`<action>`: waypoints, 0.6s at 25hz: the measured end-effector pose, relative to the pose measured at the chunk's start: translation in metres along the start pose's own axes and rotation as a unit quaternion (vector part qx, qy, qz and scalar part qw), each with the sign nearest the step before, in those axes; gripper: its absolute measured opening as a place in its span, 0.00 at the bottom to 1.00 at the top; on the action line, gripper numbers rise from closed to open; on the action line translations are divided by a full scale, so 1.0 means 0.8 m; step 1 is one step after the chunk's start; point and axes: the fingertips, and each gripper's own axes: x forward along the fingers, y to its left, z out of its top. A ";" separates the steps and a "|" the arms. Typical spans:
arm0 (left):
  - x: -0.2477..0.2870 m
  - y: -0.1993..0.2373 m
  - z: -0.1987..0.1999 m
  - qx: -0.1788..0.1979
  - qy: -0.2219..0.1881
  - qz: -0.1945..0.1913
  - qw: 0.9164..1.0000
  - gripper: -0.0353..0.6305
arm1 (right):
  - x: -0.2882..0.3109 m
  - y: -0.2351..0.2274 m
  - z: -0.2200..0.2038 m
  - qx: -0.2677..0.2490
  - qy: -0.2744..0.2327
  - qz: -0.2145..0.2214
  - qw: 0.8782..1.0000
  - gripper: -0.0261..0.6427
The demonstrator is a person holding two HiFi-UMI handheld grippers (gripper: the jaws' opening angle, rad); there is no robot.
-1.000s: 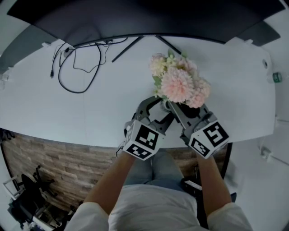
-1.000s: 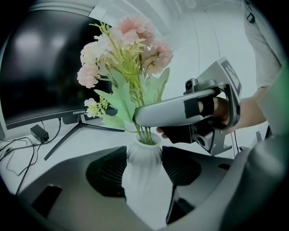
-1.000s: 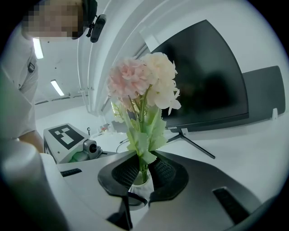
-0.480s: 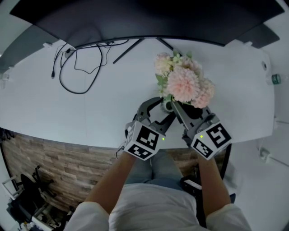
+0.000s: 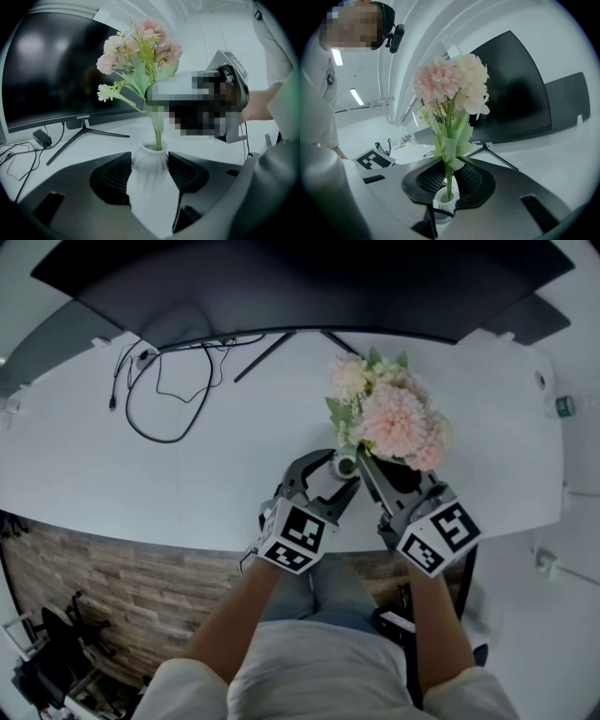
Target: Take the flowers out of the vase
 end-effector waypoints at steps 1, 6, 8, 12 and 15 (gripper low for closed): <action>0.000 0.001 0.001 0.000 0.000 0.001 1.000 0.42 | -0.001 0.000 0.003 0.000 -0.002 -0.001 1.000 0.14; 0.000 0.002 0.002 -0.002 0.001 0.000 1.000 0.42 | -0.006 0.000 0.016 -0.003 -0.009 -0.005 1.000 0.14; 0.000 0.002 0.002 -0.004 0.002 0.000 1.000 0.42 | -0.009 -0.001 0.020 -0.004 -0.012 -0.007 1.000 0.14; 0.000 0.002 0.001 -0.005 0.002 0.002 1.000 0.42 | -0.016 -0.001 0.030 -0.003 -0.020 -0.011 1.000 0.14; 0.000 0.002 0.001 -0.006 0.003 0.002 1.000 0.42 | -0.020 -0.001 0.038 -0.005 -0.025 -0.015 1.000 0.14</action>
